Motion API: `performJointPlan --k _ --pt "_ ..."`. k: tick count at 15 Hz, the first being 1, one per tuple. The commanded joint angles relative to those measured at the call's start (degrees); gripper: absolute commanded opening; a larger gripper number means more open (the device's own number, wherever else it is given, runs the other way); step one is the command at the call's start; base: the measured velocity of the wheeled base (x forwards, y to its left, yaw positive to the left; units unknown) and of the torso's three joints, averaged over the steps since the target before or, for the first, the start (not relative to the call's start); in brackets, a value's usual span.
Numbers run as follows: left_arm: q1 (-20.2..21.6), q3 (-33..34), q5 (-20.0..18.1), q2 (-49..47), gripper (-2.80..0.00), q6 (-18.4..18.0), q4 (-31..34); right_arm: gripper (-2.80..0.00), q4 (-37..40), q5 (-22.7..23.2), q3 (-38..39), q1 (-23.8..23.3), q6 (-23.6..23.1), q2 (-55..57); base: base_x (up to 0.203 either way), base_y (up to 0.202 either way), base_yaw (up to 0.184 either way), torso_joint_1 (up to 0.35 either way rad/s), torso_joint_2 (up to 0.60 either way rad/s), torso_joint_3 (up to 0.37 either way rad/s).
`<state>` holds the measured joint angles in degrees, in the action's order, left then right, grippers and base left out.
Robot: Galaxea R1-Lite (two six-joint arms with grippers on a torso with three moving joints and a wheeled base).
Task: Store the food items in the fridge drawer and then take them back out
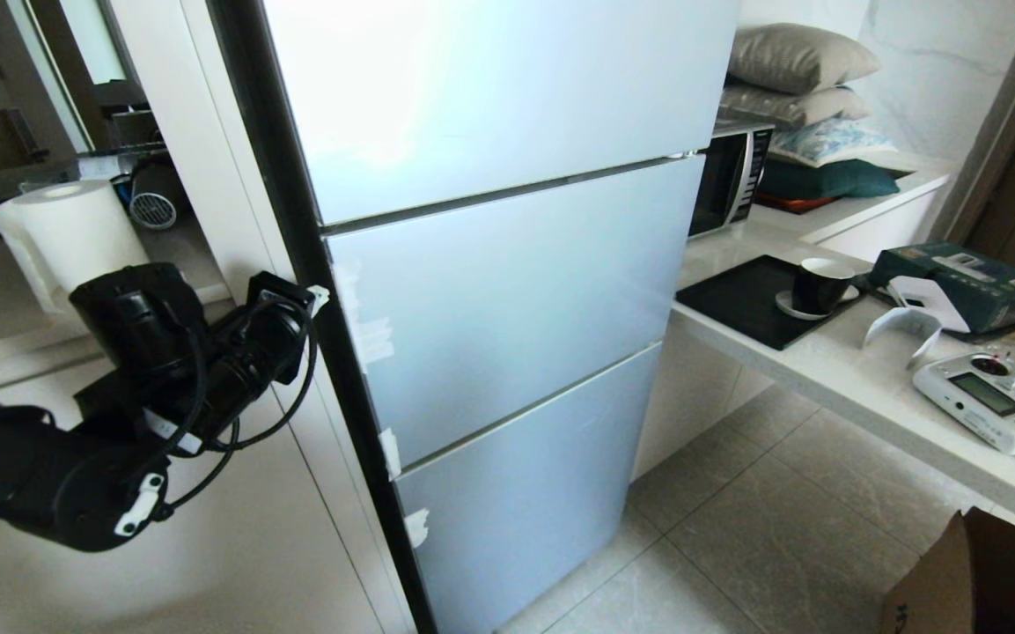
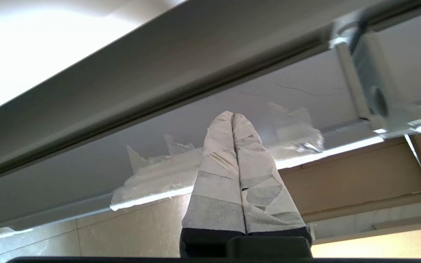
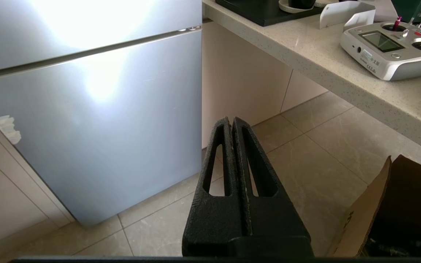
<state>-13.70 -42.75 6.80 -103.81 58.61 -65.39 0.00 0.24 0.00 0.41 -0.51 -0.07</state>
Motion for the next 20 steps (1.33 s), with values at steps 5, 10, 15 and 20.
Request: performJointPlan --k 5,10,15,20 --pt "0.70 -1.77 -0.12 -3.12 -2.80 0.36 -0.44 -2.80 0.00 0.02 0.01 0.02 -0.02 0.01 0.000 0.000 0.000 0.000 0.00 0.000" --pt "0.61 -2.17 -0.21 -3.94 -2.80 0.71 -0.44 -2.80 0.00 0.02 0.06 0.02 -0.02 -0.01 0.000 0.000 0.000 0.000 0.00 0.000" --pt "-0.55 -2.15 -0.32 -3.61 -2.80 0.54 -0.44 -2.80 0.00 0.02 0.00 0.02 -0.02 -0.01 0.000 0.000 0.000 0.000 0.00 0.000" --pt "-1.90 -1.59 -1.47 -3.76 -2.80 0.67 -0.44 -2.80 0.00 0.02 0.04 0.02 -0.02 -0.01 0.000 0.000 0.000 0.000 0.00 0.000"
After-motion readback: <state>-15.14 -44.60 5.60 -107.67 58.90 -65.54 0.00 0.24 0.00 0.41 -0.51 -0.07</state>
